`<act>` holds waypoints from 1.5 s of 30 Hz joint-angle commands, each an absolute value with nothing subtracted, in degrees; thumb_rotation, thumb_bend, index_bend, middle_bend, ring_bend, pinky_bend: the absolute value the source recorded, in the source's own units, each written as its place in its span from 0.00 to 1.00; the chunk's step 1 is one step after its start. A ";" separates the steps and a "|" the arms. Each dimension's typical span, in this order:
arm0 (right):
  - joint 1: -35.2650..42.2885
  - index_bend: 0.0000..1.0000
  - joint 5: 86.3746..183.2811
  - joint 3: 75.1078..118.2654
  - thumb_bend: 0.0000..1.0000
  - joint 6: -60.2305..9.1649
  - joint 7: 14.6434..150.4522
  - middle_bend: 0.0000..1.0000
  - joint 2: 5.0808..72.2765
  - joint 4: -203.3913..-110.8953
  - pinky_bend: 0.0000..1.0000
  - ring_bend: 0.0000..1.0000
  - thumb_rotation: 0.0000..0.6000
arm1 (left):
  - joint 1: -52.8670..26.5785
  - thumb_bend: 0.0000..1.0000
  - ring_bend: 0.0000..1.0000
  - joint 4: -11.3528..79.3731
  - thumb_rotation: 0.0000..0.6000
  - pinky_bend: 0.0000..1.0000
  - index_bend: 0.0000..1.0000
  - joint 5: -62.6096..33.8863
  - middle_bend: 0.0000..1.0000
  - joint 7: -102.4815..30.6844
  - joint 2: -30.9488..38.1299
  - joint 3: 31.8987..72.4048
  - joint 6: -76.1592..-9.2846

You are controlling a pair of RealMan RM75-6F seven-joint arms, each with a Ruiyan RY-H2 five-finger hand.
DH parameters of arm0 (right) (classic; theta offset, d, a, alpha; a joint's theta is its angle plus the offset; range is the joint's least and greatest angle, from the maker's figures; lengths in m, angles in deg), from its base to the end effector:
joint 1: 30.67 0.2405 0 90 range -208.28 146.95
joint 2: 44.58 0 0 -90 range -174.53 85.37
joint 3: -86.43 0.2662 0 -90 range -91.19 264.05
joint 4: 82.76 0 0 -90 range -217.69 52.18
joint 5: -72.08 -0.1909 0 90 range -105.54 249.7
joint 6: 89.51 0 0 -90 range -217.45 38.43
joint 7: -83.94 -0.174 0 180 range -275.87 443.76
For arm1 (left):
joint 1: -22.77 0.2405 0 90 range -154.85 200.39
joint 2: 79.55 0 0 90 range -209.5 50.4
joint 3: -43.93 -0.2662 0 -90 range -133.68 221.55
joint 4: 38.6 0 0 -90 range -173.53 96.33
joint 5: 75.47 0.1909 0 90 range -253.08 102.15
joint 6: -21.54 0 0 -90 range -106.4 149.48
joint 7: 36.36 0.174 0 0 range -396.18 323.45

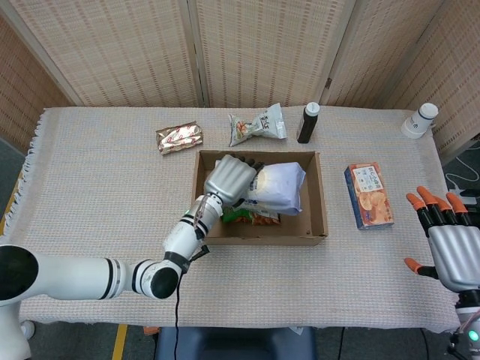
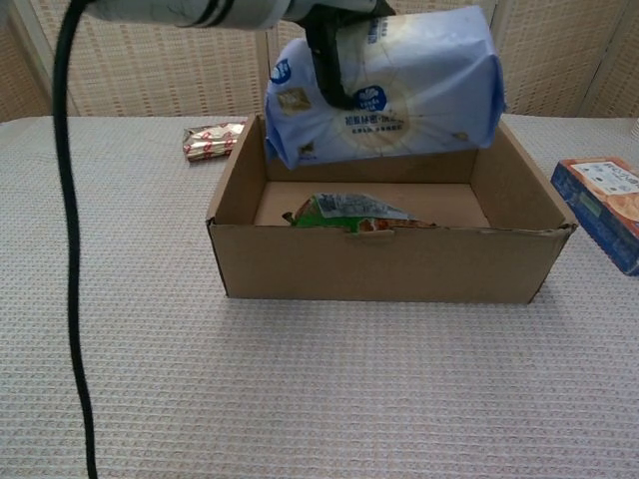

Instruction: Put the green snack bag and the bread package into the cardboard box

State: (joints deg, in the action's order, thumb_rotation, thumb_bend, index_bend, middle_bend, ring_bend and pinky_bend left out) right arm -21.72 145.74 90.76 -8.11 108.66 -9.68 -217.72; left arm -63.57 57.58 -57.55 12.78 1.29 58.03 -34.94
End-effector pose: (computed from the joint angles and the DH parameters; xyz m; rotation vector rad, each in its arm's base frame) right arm -0.1969 -0.2120 0.2613 1.4392 -0.8508 0.6822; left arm 0.0899 0.4190 0.0231 -2.0421 -0.5771 -0.8371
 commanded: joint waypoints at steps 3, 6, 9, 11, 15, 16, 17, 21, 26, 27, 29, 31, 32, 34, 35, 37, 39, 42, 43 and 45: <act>-21.93 0.10 145.76 90.80 0.03 -7.86 108.14 0.00 -10.03 -217.73 0.00 0.00 1.00 | -66.15 0.38 0.64 48.74 1.00 0.73 0.58 -54.18 0.74 14.37 10.53 56.46 -36.92; -21.98 0.10 145.62 90.83 0.03 -7.83 107.99 0.00 -10.11 -217.62 0.00 0.00 1.00 | -65.23 0.38 0.64 43.78 1.00 0.73 0.58 -49.08 0.74 12.92 14.02 55.47 -38.33; -21.85 0.10 145.34 90.74 0.03 -8.34 108.00 0.00 -10.09 -217.50 0.00 0.00 1.00 | -63.89 0.37 0.59 39.21 1.00 0.69 0.51 -45.54 0.68 11.14 16.37 55.04 -38.84; -21.74 0.10 145.21 90.73 0.03 -8.59 108.05 0.00 -10.01 -217.41 0.00 0.00 1.00 | -63.21 0.34 0.45 38.17 1.00 0.57 0.37 -46.15 0.53 10.72 16.48 55.43 -37.63; -21.56 0.10 145.00 90.81 0.03 -8.76 108.28 0.00 -9.80 -217.28 0.00 0.00 1.00 | -61.98 0.26 0.06 39.52 1.00 0.17 0.02 -48.63 0.13 10.94 14.39 56.07 -34.27; -21.52 0.10 145.04 90.78 0.03 -8.76 108.61 0.00 -9.75 -217.19 0.00 0.00 1.00 | -61.73 0.25 0.02 39.84 1.00 0.13 0.00 -48.62 0.07 10.79 14.06 56.28 -34.22; -21.50 0.10 145.04 90.73 0.03 -8.74 109.10 0.00 -9.62 -217.14 0.00 0.00 1.00 | -61.40 0.24 0.00 40.17 1.00 0.10 0.00 -48.37 0.02 10.46 13.77 56.60 -34.33; -21.43 0.10 145.05 90.66 0.03 -8.87 109.32 0.00 -9.25 -217.48 0.00 0.00 1.00 | -60.55 0.23 0.00 41.25 1.00 0.05 0.00 -46.58 0.00 9.78 12.84 57.30 -35.00; -21.40 0.10 145.22 90.59 0.03 -8.96 109.49 0.00 -9.09 -217.61 0.00 0.00 1.00 | -59.59 0.23 0.00 43.27 1.00 0.05 0.00 -45.60 0.00 9.97 10.99 58.14 -36.05; -21.39 0.10 145.24 90.57 0.03 -8.99 109.51 0.00 -9.09 -217.61 0.00 0.00 1.00 | -59.38 0.23 0.00 43.89 1.00 0.05 0.00 -45.67 0.00 10.16 10.43 58.25 -36.29; -21.40 0.10 145.24 90.54 0.03 -9.03 109.47 0.00 -9.09 -217.60 0.00 0.00 1.00 | -58.77 0.23 0.00 45.60 1.00 0.05 0.00 -45.57 0.00 10.64 8.88 58.32 -37.15; -21.39 0.10 145.25 90.55 0.03 -9.07 109.34 0.00 -9.17 -217.56 0.00 0.00 1.00 | -57.57 0.23 0.00 48.83 1.00 0.06 0.00 -45.33 0.00 11.29 6.06 58.21 -38.86; -21.39 0.10 145.23 90.55 0.03 -9.09 109.23 0.00 -9.23 -217.55 0.00 0.00 1.00 | -56.56 0.23 0.00 51.44 1.00 0.06 0.00 -44.96 0.00 11.74 3.81 57.95 -40.25; -21.39 0.10 145.27 90.55 0.03 -9.15 109.09 0.00 -9.30 -217.55 0.00 0.00 1.00 | -54.53 0.23 0.00 56.24 1.00 0.07 0.00 -44.15 0.00 12.44 -0.27 57.25 -43.03; -21.38 0.10 145.31 90.53 0.03 -9.20 109.05 0.00 -9.32 -217.55 0.00 0.00 1.00 | -53.33 0.23 0.00 58.81 1.00 0.08 0.00 -43.65 0.00 12.92 -2.61 56.64 -44.47; -21.39 0.10 145.51 90.44 0.03 -9.34 109.04 0.00 -9.33 -217.61 0.00 0.00 1.00 | -50.12 0.23 0.00 64.61 1.00 0.08 0.00 -42.21 0.00 13.20 -8.41 55.14 -47.54; -21.31 0.10 145.66 90.30 0.03 -9.66 109.22 0.00 -9.21 -217.67 0.00 0.00 1.00 | -46.51 0.23 0.00 69.37 1.00 0.08 0.00 -40.18 0.00 11.90 -14.08 54.01 -50.36; -21.08 0.10 145.86 90.10 0.03 -10.22 109.78 0.00 -8.79 -217.75 0.00 0.00 1.00 | -40.94 0.23 0.00 74.93 1.00 0.09 0.00 -36.89 0.01 7.96 -21.12 53.22 -54.37; -21.01 0.10 145.92 90.05 0.03 -10.37 109.99 0.00 -8.63 -217.75 0.00 0.00 1.00 | -39.23 0.24 0.00 76.39 1.00 0.10 0.00 -35.70 0.03 6.83 -22.98 52.86 -55.61; -20.85 0.10 146.00 89.92 0.03 -10.68 110.45 0.00 -8.21 -217.75 0.00 0.00 1.00 | -35.35 0.25 0.00 79.03 1.00 0.11 0.00 -32.24 0.05 4.61 -26.67 51.55 -58.12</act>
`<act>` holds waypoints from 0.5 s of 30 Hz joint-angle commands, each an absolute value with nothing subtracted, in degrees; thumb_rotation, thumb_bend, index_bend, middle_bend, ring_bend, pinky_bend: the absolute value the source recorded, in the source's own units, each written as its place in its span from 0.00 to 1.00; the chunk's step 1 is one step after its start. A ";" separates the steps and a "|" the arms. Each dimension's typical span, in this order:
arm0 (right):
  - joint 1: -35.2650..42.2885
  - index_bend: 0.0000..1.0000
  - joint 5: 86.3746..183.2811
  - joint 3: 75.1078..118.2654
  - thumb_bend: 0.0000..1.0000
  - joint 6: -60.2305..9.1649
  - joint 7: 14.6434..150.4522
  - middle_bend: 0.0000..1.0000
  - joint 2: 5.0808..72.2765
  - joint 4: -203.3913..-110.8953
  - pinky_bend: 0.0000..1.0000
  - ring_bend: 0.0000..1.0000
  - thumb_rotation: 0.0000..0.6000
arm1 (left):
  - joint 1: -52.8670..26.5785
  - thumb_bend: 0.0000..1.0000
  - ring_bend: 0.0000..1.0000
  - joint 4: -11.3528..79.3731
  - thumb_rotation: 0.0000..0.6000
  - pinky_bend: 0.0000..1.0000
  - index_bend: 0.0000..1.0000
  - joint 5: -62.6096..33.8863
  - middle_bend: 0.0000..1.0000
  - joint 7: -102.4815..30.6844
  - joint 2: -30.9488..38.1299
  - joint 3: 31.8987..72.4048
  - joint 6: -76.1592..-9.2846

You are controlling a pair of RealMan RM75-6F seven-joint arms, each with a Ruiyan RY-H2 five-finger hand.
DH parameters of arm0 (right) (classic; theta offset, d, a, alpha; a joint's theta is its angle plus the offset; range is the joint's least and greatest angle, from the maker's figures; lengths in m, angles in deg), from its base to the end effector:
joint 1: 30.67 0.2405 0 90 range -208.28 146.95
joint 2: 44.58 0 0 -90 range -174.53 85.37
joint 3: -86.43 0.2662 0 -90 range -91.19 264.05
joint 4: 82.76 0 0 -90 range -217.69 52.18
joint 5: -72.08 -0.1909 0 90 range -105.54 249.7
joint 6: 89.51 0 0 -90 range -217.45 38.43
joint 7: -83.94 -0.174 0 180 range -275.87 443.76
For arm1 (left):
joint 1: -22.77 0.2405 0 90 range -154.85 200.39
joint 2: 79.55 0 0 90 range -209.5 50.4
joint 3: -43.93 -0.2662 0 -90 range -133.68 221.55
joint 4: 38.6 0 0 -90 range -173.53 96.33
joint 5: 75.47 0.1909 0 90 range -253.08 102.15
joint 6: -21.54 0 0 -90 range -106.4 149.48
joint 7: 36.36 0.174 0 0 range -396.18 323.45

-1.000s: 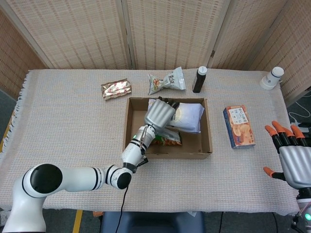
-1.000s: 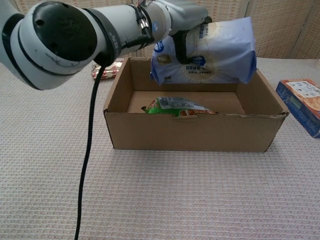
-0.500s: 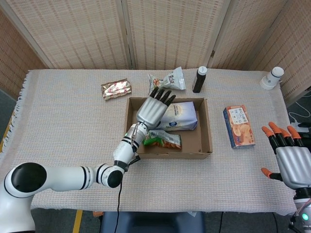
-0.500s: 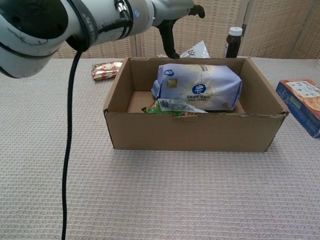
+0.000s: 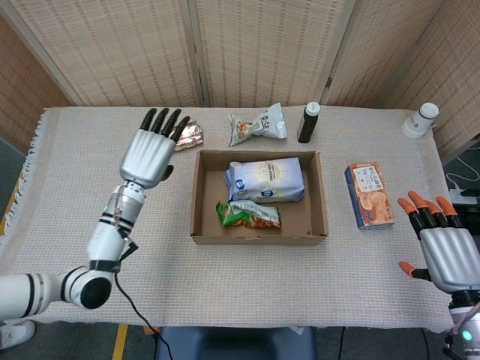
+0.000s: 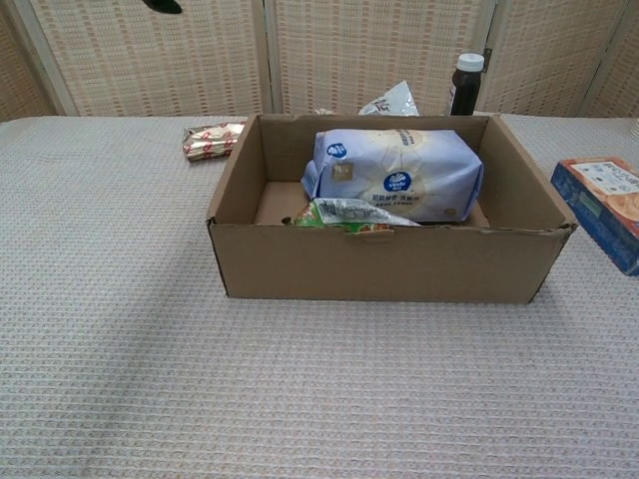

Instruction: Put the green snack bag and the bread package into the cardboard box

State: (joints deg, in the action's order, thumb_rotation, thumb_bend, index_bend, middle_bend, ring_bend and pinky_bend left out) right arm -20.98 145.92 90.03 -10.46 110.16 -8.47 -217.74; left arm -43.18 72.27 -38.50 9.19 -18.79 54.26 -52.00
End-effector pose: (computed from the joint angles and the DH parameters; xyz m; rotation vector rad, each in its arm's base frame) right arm -0.1970 -0.2120 0.2480 1.4891 -0.8713 0.6624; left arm -0.0235 0.4146 0.1718 -1.6585 -0.4252 -0.8462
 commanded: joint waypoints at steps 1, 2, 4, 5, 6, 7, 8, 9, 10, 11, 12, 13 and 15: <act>-20.79 0.10 146.04 89.86 0.03 -10.81 110.68 0.00 -8.05 -217.75 0.00 0.00 1.00 | -33.72 0.25 0.00 79.79 1.00 0.12 0.00 -30.50 0.06 3.78 -28.01 50.83 -59.06; -20.72 0.10 146.08 89.78 0.03 -10.97 110.95 0.00 -7.85 -217.75 0.00 0.00 1.00 | -31.58 0.26 0.01 80.50 1.00 0.12 0.00 -28.11 0.06 2.81 -29.55 49.81 -60.30; -20.66 0.10 146.22 89.68 0.03 -11.10 111.23 0.00 -7.60 -217.75 0.00 0.00 1.00 | -28.34 0.26 0.01 81.13 1.00 0.12 0.00 -24.18 0.07 1.31 -31.20 48.28 -62.44; -20.65 0.10 146.38 89.62 0.03 -11.12 111.35 0.00 -7.48 -217.75 0.00 0.00 1.00 | -26.16 0.26 0.02 81.40 1.00 0.12 0.00 -21.50 0.08 0.28 -32.03 47.21 -63.83; -20.68 0.10 146.53 89.56 0.03 -11.13 111.39 0.00 -7.41 -217.75 0.00 0.00 1.00 | -24.53 0.26 0.02 81.51 1.00 0.12 0.01 -19.57 0.09 -0.54 -32.54 46.38 -64.74; -20.71 0.10 146.67 89.52 0.03 -11.11 111.39 0.00 -7.37 -217.75 0.00 0.00 1.00 | -22.94 0.26 0.02 81.57 1.00 0.13 0.02 -17.69 0.09 -1.34 -33.00 45.49 -65.49; -20.73 0.10 146.81 89.51 0.03 -11.05 111.35 0.00 -7.35 -217.75 0.00 0.00 1.00 | -21.40 0.26 0.03 81.46 1.00 0.13 0.03 -15.80 0.10 -2.08 -33.42 44.60 -66.15; -20.78 0.10 146.93 89.49 0.03 -10.97 111.32 0.00 -7.35 -217.75 0.00 0.00 1.00 | -19.47 0.25 0.03 81.07 1.00 0.14 0.04 -13.31 0.11 -2.89 -33.94 43.42 -66.86; -20.81 0.10 147.01 89.47 0.03 -10.92 111.29 0.00 -7.37 -217.75 0.00 0.00 1.00 | -18.09 0.26 0.04 80.70 1.00 0.14 0.04 -11.53 0.11 -3.48 -34.25 42.63 -67.40; -20.84 0.10 147.07 89.47 0.03 -10.87 111.26 0.00 -7.37 -217.75 0.00 0.00 1.00 | -16.77 0.26 0.04 80.31 1.00 0.14 0.04 -9.89 0.12 -4.15 -34.51 41.94 -67.93; -20.87 0.10 147.15 89.44 0.03 -10.84 111.24 0.00 -7.38 -217.75 0.00 0.00 1.00 | -15.12 0.26 0.04 79.92 1.00 0.15 0.05 -7.99 0.12 -5.08 -34.77 41.17 -68.50; -20.88 0.10 147.23 89.42 0.03 -10.85 111.22 0.00 -7.38 -217.75 0.00 0.00 1.00 | -13.94 0.26 0.04 79.80 1.00 0.15 0.05 -6.85 0.13 -5.89 -34.91 40.71 -68.87; -20.88 0.10 147.52 89.37 0.03 -10.91 111.13 0.00 -7.33 -217.75 0.00 0.00 1.00 | -11.38 0.25 0.05 79.29 1.00 0.16 0.05 -4.59 0.14 -7.34 -34.91 39.83 -69.67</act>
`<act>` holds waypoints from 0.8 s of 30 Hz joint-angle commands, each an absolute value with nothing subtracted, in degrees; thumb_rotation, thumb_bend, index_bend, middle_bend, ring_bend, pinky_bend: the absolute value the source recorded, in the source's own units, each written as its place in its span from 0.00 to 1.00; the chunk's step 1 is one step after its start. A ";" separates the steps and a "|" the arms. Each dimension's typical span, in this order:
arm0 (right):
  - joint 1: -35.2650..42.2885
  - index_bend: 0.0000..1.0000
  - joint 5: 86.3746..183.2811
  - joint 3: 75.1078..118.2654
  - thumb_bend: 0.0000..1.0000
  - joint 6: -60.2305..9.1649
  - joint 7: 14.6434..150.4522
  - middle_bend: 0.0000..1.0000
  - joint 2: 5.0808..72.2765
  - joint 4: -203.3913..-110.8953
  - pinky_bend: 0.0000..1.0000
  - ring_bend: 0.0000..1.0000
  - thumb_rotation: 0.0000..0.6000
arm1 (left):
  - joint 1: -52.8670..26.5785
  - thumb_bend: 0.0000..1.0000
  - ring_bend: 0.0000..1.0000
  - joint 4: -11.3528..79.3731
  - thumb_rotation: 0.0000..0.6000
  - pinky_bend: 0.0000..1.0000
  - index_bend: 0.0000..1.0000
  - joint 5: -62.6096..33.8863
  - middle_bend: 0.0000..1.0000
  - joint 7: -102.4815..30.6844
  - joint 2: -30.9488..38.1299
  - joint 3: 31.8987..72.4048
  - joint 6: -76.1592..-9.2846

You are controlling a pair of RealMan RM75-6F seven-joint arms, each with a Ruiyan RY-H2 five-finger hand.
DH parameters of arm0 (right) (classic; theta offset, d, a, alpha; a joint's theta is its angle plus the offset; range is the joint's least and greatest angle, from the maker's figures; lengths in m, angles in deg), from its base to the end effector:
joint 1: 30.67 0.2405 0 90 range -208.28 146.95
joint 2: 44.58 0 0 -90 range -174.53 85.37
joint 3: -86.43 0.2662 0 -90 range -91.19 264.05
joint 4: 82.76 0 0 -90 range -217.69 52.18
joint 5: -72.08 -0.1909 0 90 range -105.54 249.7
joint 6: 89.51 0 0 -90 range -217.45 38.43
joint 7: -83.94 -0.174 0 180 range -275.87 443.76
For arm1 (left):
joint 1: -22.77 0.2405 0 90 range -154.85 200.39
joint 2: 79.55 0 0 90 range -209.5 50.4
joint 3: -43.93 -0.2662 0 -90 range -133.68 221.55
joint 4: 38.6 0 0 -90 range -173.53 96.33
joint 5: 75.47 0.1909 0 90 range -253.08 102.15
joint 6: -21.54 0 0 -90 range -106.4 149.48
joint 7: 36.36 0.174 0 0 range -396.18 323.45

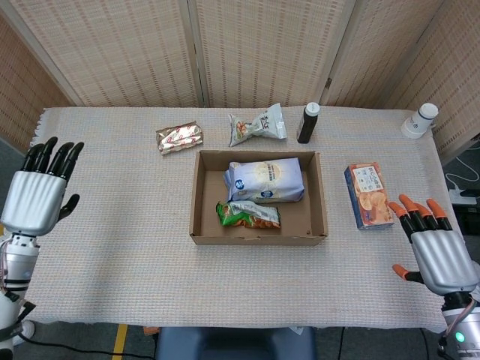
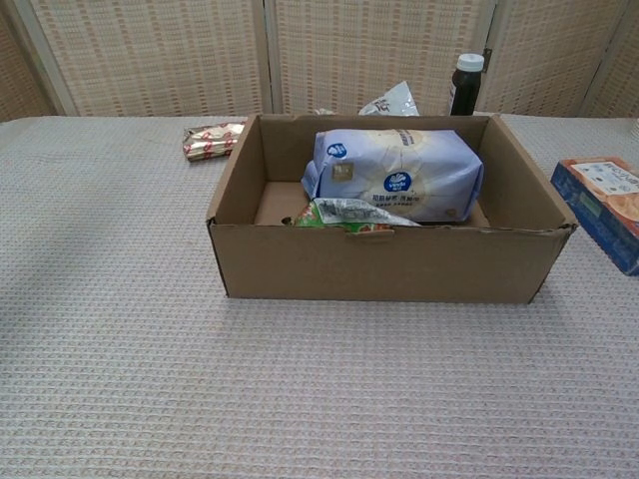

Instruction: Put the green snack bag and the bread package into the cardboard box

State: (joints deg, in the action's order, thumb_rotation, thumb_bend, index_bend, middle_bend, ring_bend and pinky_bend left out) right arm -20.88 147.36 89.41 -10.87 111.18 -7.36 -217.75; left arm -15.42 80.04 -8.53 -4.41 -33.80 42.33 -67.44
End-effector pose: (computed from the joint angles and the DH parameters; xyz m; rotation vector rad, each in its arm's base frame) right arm -0.1944 -0.2108 0.2406 1.5185 -0.8670 0.6685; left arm -0.1495 0.3139 0.2546 -1.5069 -0.3848 -0.8057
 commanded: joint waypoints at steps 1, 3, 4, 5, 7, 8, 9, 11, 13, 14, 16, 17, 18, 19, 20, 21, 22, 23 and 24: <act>-20.88 0.10 147.69 89.33 0.03 -10.96 111.08 0.00 -7.31 -217.75 0.00 0.00 1.00 | -10.39 0.25 0.05 78.78 1.00 0.17 0.05 -3.68 0.14 -7.74 -34.81 39.41 -69.82; -20.93 0.10 148.14 89.17 0.03 -11.10 110.94 0.00 -7.24 -217.75 0.00 0.00 1.00 | -8.25 0.25 0.05 77.50 1.00 0.17 0.05 -2.64 0.14 -8.96 -34.15 38.71 -69.70; -20.96 0.10 148.37 89.10 0.03 -11.17 110.86 0.00 -7.22 -217.75 0.00 0.00 1.00 | -7.45 0.25 0.05 77.02 1.00 0.17 0.05 -2.61 0.14 -9.54 -33.84 38.51 -69.43; -21.02 0.10 148.67 88.99 0.03 -11.23 110.76 0.00 -7.21 -217.75 0.00 0.00 1.00 | -6.49 0.25 0.05 76.31 1.00 0.17 0.05 -2.59 0.14 -10.12 -33.49 38.33 -69.08; -21.12 0.10 149.11 88.83 0.03 -11.31 110.58 0.00 -7.25 -217.75 0.00 0.00 1.00 | -5.16 0.25 0.05 75.24 1.00 0.16 0.05 -2.18 0.14 -10.82 -32.89 38.20 -68.87; -21.17 0.10 149.30 88.78 0.03 -11.32 110.46 0.00 -7.27 -217.75 0.00 0.00 1.00 | -4.51 0.25 0.05 74.87 1.00 0.16 0.05 -1.88 0.14 -11.20 -32.58 38.15 -68.82; -21.23 0.10 149.54 88.72 0.03 -11.33 110.29 0.00 -7.30 -217.75 0.00 0.00 1.00 | -3.75 0.25 0.05 74.46 1.00 0.16 0.05 -1.39 0.14 -11.53 -32.27 38.03 -68.62; -21.32 0.10 149.85 88.63 0.03 -11.35 110.10 0.00 -7.36 -217.75 0.00 0.00 1.00 | -2.75 0.25 0.05 74.01 1.00 0.16 0.05 -0.51 0.14 -11.74 -31.97 37.83 -68.28; -21.38 0.10 150.19 88.51 0.03 -11.45 110.03 0.00 -7.37 -217.75 0.00 0.00 1.00 | -1.68 0.25 0.05 73.53 1.00 0.16 0.05 0.56 0.14 -11.86 -31.66 37.84 -68.22; -21.40 0.10 150.37 88.47 0.03 -11.47 110.04 0.00 -7.36 -217.75 0.00 0.00 1.00 | -1.21 0.25 0.05 73.31 1.00 0.16 0.05 1.01 0.14 -11.88 -31.51 37.93 -68.40; -21.43 0.10 150.78 88.42 0.03 -11.49 110.08 0.00 -7.26 -217.75 0.00 0.00 1.00 | -0.09 0.25 0.05 72.89 1.00 0.15 0.05 1.68 0.14 -12.20 -31.21 38.21 -68.76; -21.47 0.10 151.07 88.41 0.03 -11.41 110.12 0.00 -7.17 -217.75 0.00 0.00 1.00 | 0.48 0.25 0.05 72.68 1.00 0.15 0.05 1.96 0.14 -12.52 -31.17 38.34 -68.77; -21.50 0.10 151.24 88.40 0.03 -11.37 110.16 0.00 -7.12 -217.75 0.00 0.00 1.00 | 0.84 0.25 0.05 72.44 1.00 0.15 0.05 2.16 0.14 -12.74 -31.18 38.44 -68.69; -21.55 0.10 151.30 88.36 0.03 -11.32 110.28 0.00 -7.07 -217.75 0.00 0.00 1.00 | 1.28 0.25 0.05 72.01 1.00 0.15 0.05 2.41 0.14 -12.98 -31.21 38.55 -68.51; -21.57 0.10 151.21 88.35 0.03 -11.31 110.42 0.00 -7.04 -217.75 0.00 0.00 1.00 | 1.58 0.25 0.05 71.66 1.00 0.15 0.05 2.55 0.14 -13.15 -31.20 38.65 -68.31; -21.55 0.10 151.00 88.37 0.03 -11.33 110.60 0.00 -7.01 -217.75 0.00 0.00 1.00 | 1.82 0.25 0.05 71.28 1.00 0.15 0.05 2.64 0.14 -13.30 -31.17 38.77 -68.05; -21.49 0.10 150.69 88.43 0.03 -11.36 110.78 0.00 -6.98 -217.75 0.00 0.00 1.00 | 2.03 0.25 0.05 70.92 1.00 0.15 0.05 2.68 0.14 -13.47 -31.11 38.91 -67.74; -21.36 0.10 150.21 88.55 0.03 -11.43 111.05 0.00 -6.91 -217.75 0.00 0.00 1.00 | 2.23 0.25 0.05 70.50 1.00 0.15 0.05 2.68 0.14 -13.73 -30.95 39.17 -67.29; -21.25 0.10 149.87 88.65 0.03 -11.48 111.25 0.00 -6.84 -217.75 0.00 0.00 1.00 | 2.34 0.25 0.05 70.19 1.00 0.15 0.05 2.67 0.14 -13.89 -30.77 39.41 -66.96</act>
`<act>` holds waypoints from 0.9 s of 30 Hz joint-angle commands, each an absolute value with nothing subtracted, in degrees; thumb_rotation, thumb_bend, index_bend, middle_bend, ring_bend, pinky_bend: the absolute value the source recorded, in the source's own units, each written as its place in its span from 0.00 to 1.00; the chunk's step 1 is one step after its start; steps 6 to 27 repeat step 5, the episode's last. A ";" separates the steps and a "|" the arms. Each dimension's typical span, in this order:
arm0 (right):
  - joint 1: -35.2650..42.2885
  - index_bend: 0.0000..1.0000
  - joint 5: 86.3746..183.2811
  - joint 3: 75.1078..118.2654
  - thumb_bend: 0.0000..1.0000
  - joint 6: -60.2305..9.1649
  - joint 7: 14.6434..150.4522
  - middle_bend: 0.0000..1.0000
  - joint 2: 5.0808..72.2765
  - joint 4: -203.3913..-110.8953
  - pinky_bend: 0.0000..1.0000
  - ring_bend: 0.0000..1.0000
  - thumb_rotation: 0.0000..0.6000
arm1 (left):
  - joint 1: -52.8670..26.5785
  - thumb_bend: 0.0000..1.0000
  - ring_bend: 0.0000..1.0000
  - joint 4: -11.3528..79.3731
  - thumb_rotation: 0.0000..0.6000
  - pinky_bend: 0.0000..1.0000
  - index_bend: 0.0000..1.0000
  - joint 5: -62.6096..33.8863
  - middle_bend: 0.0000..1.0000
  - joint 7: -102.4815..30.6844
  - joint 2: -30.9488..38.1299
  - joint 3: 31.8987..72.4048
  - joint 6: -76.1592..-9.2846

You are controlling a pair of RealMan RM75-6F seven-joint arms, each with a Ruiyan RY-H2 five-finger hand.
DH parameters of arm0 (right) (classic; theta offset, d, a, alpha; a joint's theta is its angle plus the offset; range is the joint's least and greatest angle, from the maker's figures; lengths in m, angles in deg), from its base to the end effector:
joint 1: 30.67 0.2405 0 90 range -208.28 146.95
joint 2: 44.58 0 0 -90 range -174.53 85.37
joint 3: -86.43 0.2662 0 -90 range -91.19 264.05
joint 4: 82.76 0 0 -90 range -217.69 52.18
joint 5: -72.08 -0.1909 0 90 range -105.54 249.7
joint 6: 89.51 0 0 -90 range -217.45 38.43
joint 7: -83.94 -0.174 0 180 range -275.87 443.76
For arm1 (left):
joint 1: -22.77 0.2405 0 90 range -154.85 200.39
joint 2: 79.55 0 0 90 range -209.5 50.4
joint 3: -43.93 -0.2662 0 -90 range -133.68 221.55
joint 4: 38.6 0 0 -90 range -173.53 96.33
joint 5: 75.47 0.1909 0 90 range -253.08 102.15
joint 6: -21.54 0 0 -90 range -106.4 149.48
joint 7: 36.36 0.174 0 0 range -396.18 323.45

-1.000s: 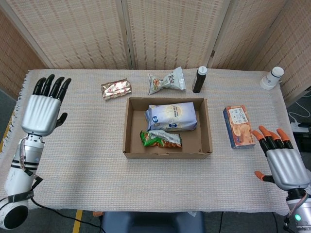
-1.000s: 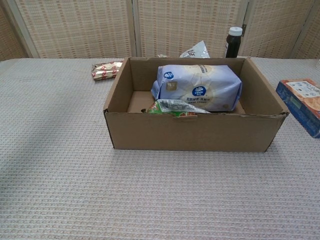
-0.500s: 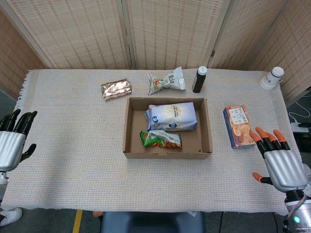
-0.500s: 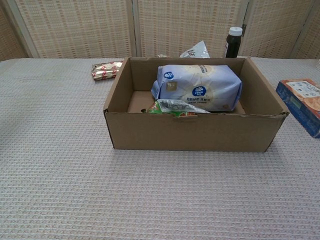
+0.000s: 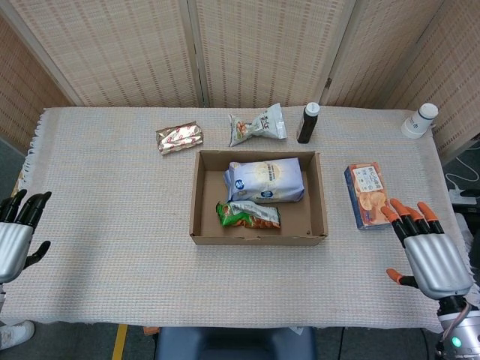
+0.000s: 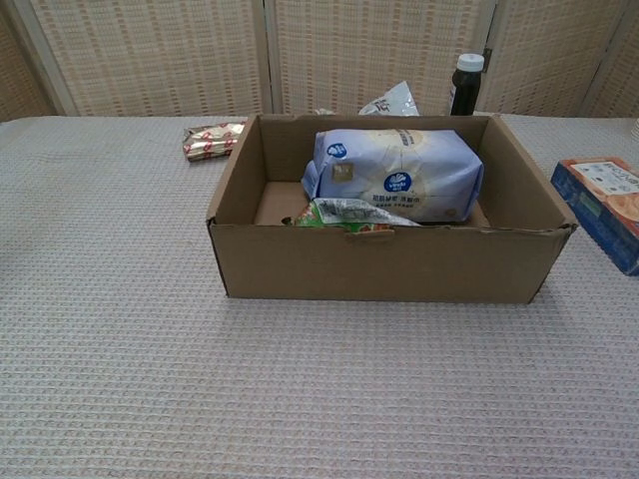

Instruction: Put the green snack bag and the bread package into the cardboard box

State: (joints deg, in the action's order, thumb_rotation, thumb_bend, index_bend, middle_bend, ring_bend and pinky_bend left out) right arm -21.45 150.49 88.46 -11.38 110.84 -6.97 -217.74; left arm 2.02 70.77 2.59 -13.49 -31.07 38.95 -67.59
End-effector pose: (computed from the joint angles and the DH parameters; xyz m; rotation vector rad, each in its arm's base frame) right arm -0.1902 -0.2064 0.2347 1.5554 -0.8644 0.6873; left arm -0.2404 0.2544 0.2408 -1.5225 -0.5321 -0.6905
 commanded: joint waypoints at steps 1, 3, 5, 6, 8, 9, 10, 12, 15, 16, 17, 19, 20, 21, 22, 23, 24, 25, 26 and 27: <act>-21.16 0.10 149.56 88.72 0.03 -11.52 111.47 0.00 -6.76 -217.75 0.00 0.00 1.00 | 2.43 0.25 0.05 69.94 1.00 0.15 0.05 2.71 0.14 -14.01 -30.56 39.66 -66.64; -20.99 0.10 148.99 88.79 0.03 -11.65 111.97 0.00 -6.55 -217.75 0.00 0.00 1.00 | 2.64 0.25 0.05 69.50 1.00 0.15 0.05 2.82 0.14 -14.16 -30.02 40.20 -65.99; -20.85 0.10 148.55 88.83 0.03 -11.76 112.40 0.00 -6.30 -217.75 0.00 0.00 1.00 | 2.85 0.25 0.05 69.16 1.00 0.15 0.05 3.07 0.14 -14.16 -29.45 40.68 -65.45; -20.85 0.10 148.55 88.83 0.03 -11.76 112.40 0.00 -6.30 -217.75 0.00 0.00 1.00 | 2.85 0.25 0.05 69.16 1.00 0.15 0.05 3.07 0.14 -14.16 -29.45 40.68 -65.45; -20.85 0.10 148.55 88.83 0.03 -11.76 112.40 0.00 -6.30 -217.75 0.00 0.00 1.00 | 2.85 0.25 0.05 69.16 1.00 0.15 0.05 3.07 0.14 -14.16 -29.45 40.68 -65.45; -20.85 0.10 148.55 88.83 0.03 -11.76 112.40 0.00 -6.30 -217.75 0.00 0.00 1.00 | 2.85 0.25 0.05 69.16 1.00 0.15 0.05 3.07 0.14 -14.16 -29.45 40.68 -65.45; -20.85 0.10 148.55 88.83 0.03 -11.76 112.40 0.00 -6.30 -217.75 0.00 0.00 1.00 | 2.85 0.25 0.05 69.16 1.00 0.15 0.05 3.07 0.14 -14.16 -29.45 40.68 -65.45; -20.85 0.10 148.55 88.83 0.03 -11.76 112.40 0.00 -6.30 -217.75 0.00 0.00 1.00 | 2.85 0.25 0.05 69.16 1.00 0.15 0.05 3.07 0.14 -14.16 -29.45 40.68 -65.45; -20.85 0.10 148.55 88.83 0.03 -11.76 112.40 0.00 -6.30 -217.75 0.00 0.00 1.00 | 2.85 0.25 0.05 69.16 1.00 0.15 0.05 3.07 0.14 -14.16 -29.45 40.68 -65.45; -20.85 0.10 148.55 88.83 0.03 -11.76 112.40 0.00 -6.30 -217.75 0.00 0.00 1.00 | 2.85 0.25 0.05 69.16 1.00 0.15 0.05 3.07 0.14 -14.16 -29.45 40.68 -65.45; -20.85 0.10 148.55 88.83 0.03 -11.76 112.40 0.00 -6.30 -217.75 0.00 0.00 1.00 | 2.85 0.25 0.05 69.16 1.00 0.15 0.05 3.07 0.14 -14.16 -29.45 40.68 -65.45; -20.85 0.10 148.55 88.83 0.03 -11.76 112.40 0.00 -6.30 -217.75 0.00 0.00 1.00 | 2.85 0.25 0.05 69.16 1.00 0.15 0.05 3.07 0.14 -14.16 -29.45 40.68 -65.45; -20.85 0.10 148.55 88.83 0.03 -11.76 112.40 0.00 -6.30 -217.75 0.00 0.00 1.00 | 2.85 0.25 0.05 69.16 1.00 0.15 0.05 3.07 0.14 -14.16 -29.45 40.68 -65.45; -20.85 0.10 148.55 88.83 0.03 -11.76 112.40 0.00 -6.30 -217.75 0.00 0.00 1.00 | 2.85 0.25 0.05 69.16 1.00 0.15 0.05 3.07 0.14 -14.16 -29.45 40.68 -65.45; -20.85 0.10 148.55 88.83 0.03 -11.76 112.40 0.00 -6.30 -217.75 0.00 0.00 1.00 | 2.85 0.25 0.05 69.16 1.00 0.15 0.05 3.07 0.14 -14.16 -29.45 40.68 -65.45; -20.85 0.10 148.55 88.83 0.03 -11.76 112.40 0.00 -6.30 -217.75 0.00 0.00 1.00 | 2.85 0.25 0.05 69.16 1.00 0.15 0.05 3.07 0.14 -14.16 -29.45 40.68 -65.45; -20.85 0.10 148.55 88.83 0.03 -11.76 112.40 0.00 -6.30 -217.75 0.00 0.00 1.00 | 2.85 0.25 0.05 69.16 1.00 0.15 0.05 3.07 0.14 -14.16 -29.45 40.68 -65.45; -20.85 0.10 148.55 88.83 0.03 -11.76 112.40 0.00 -6.30 -217.75 0.00 0.00 1.00 | 2.85 0.25 0.05 69.16 1.00 0.15 0.05 3.07 0.14 -14.16 -29.45 40.68 -65.45; -20.85 0.10 148.55 88.83 0.03 -11.76 112.40 0.00 -6.30 -217.75 0.00 0.00 1.00 | 2.85 0.25 0.05 69.16 1.00 0.15 0.05 3.07 0.14 -14.16 -29.45 40.68 -65.45; -20.85 0.10 148.55 88.83 0.03 -11.76 112.40 0.00 -6.30 -217.75 0.00 0.00 1.00 | 2.85 0.25 0.05 69.16 1.00 0.15 0.05 3.07 0.14 -14.16 -29.45 40.68 -65.45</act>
